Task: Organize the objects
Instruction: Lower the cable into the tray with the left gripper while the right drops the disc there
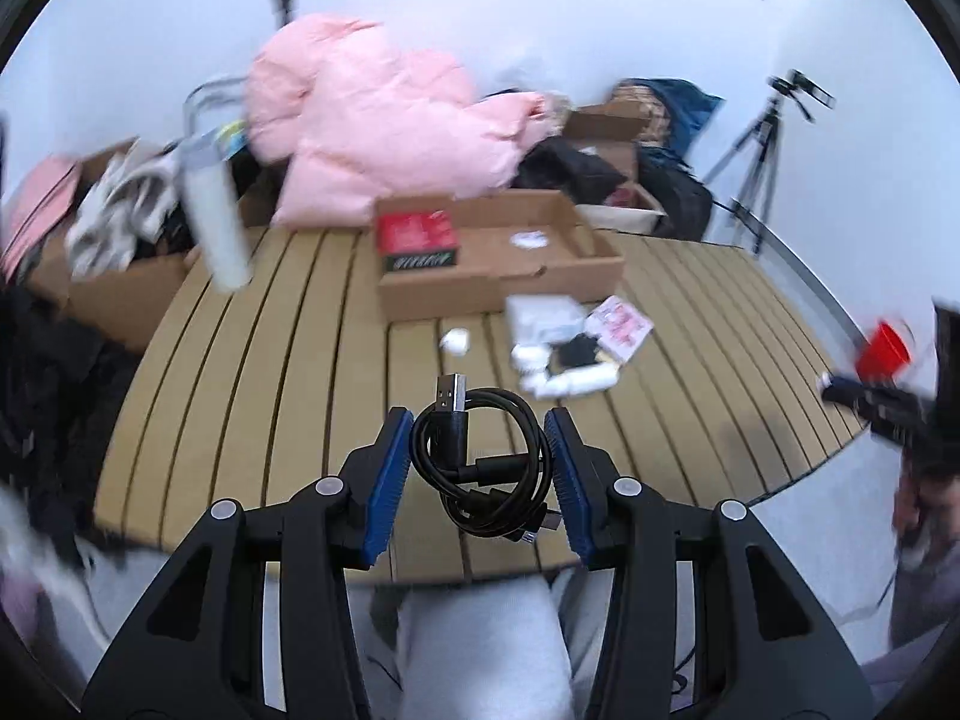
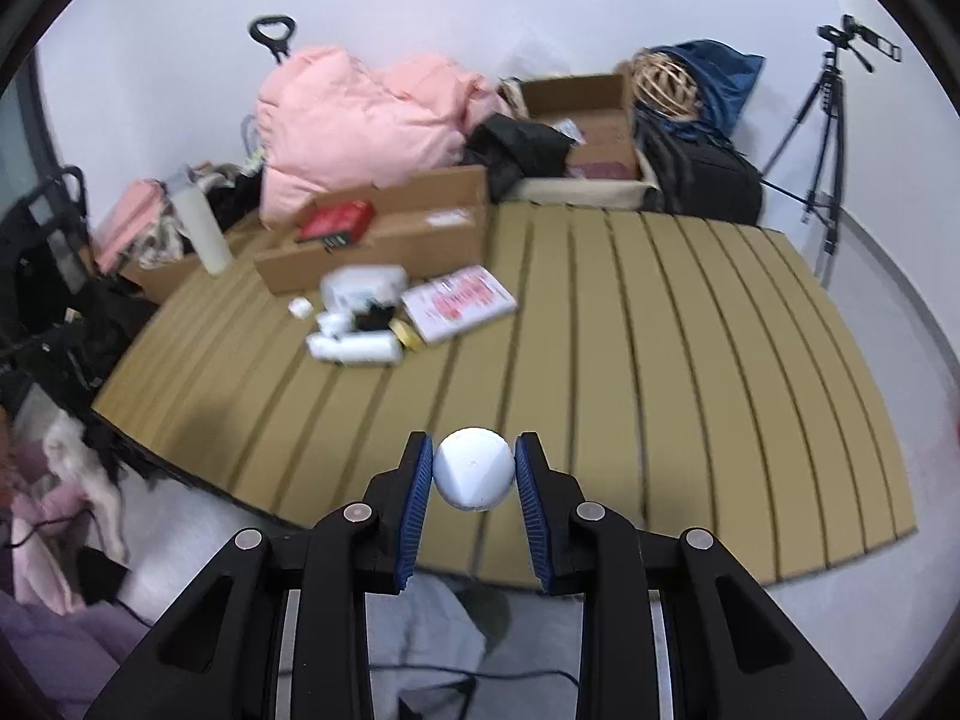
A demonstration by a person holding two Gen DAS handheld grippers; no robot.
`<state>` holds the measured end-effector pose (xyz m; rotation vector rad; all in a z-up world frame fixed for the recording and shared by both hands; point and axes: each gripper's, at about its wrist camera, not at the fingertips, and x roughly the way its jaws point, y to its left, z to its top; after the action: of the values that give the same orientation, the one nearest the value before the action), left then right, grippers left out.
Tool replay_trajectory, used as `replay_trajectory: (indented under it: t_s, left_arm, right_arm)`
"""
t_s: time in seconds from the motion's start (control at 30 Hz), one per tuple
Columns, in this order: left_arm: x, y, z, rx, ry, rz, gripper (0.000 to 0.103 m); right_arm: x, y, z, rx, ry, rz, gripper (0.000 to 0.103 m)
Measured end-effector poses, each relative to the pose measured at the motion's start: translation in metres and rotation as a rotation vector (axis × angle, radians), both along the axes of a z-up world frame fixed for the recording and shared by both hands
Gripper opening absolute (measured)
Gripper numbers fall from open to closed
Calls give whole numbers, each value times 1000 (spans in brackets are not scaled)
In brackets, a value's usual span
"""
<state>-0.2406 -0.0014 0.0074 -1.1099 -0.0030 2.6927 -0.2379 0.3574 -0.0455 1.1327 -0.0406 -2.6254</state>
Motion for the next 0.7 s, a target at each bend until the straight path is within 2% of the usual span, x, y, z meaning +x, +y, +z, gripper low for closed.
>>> replay_trajectory:
  t_s: [0.07, 0.17, 0.23, 0.27, 0.33, 0.4, 0.43, 0.53, 0.57, 0.67, 0.7]
  left_arm:
    - [-28, 7, 17, -13, 11, -43, 41]
    - [-99, 17, 36, 35, -40, -66, 41]
    - [-161, 30, 37, 32, -60, -53, 41]
    - [-184, 35, 35, 24, -54, -51, 41]
    - [-241, 47, 20, 12, -60, -54, 41]
    - [-302, 57, -6, 27, -120, -47, 41]
    - [-338, 60, -26, 45, -159, -6, 41]
    - [-396, 75, -73, 9, -231, 33, 41]
    - [-411, 82, -88, -11, -247, 32, 41]
    - [-443, 92, -121, -6, -295, 23, 43]
    - [-448, 94, -129, -22, -310, 25, 44]
  right_arm:
    - [-30, -4, 29, -6, 37, 68, 31]
    - [-88, -13, 67, -7, 75, 129, 31]
    - [-146, -25, 87, -11, 90, 165, 31]
    - [-167, -31, 91, -2, 91, 165, 31]
    - [-240, -54, 89, 0, 60, 183, 31]
    - [-297, -73, 73, -24, -8, 201, 31]
    - [-328, -84, 60, -28, -44, 193, 31]
    - [-415, -122, -1, 2, -168, 151, 31]
    - [-430, -130, -18, 14, -202, 141, 31]
    - [-467, -155, -69, 129, -245, 115, 31]
    - [-472, -156, -80, 124, -269, 112, 31]
